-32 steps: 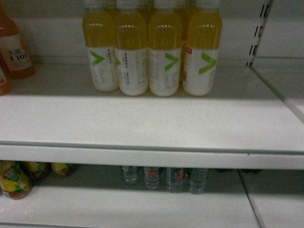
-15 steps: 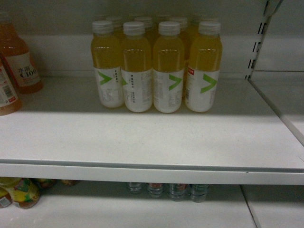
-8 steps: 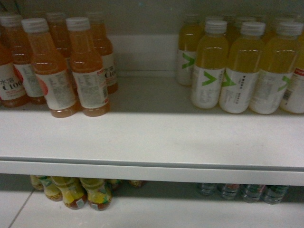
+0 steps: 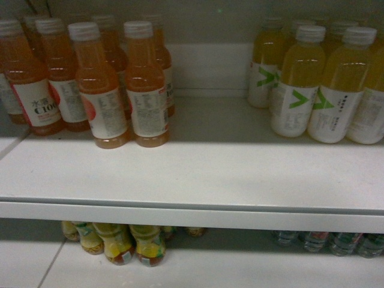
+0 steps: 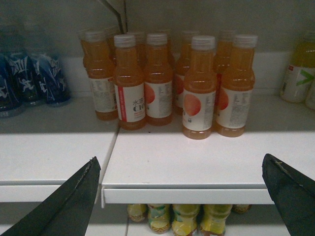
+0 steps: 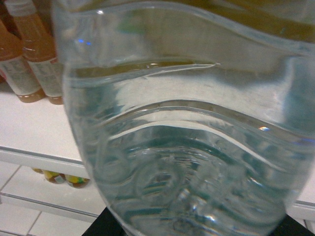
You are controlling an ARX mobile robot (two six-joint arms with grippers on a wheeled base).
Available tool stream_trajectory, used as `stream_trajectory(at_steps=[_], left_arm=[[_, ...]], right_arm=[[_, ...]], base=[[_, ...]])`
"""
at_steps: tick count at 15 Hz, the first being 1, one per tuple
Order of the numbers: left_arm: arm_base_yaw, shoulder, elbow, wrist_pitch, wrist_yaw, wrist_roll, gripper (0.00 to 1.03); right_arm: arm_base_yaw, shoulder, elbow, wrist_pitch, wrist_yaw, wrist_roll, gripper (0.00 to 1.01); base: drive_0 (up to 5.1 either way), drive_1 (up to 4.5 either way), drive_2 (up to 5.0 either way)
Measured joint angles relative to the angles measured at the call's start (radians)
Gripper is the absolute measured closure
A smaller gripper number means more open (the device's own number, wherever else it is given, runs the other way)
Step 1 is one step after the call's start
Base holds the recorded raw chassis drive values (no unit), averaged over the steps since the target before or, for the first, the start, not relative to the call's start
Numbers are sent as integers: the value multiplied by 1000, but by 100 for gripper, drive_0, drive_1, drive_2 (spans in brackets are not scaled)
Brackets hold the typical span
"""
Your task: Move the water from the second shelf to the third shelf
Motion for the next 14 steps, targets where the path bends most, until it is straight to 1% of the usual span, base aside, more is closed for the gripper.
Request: stream_trajectory(at_steps=[14], left_arm=[[0, 0, 0, 3, 0, 0, 5]], right_arm=[[0, -1, 0, -3, 0, 0, 62]], base=[[-496, 245, 245]])
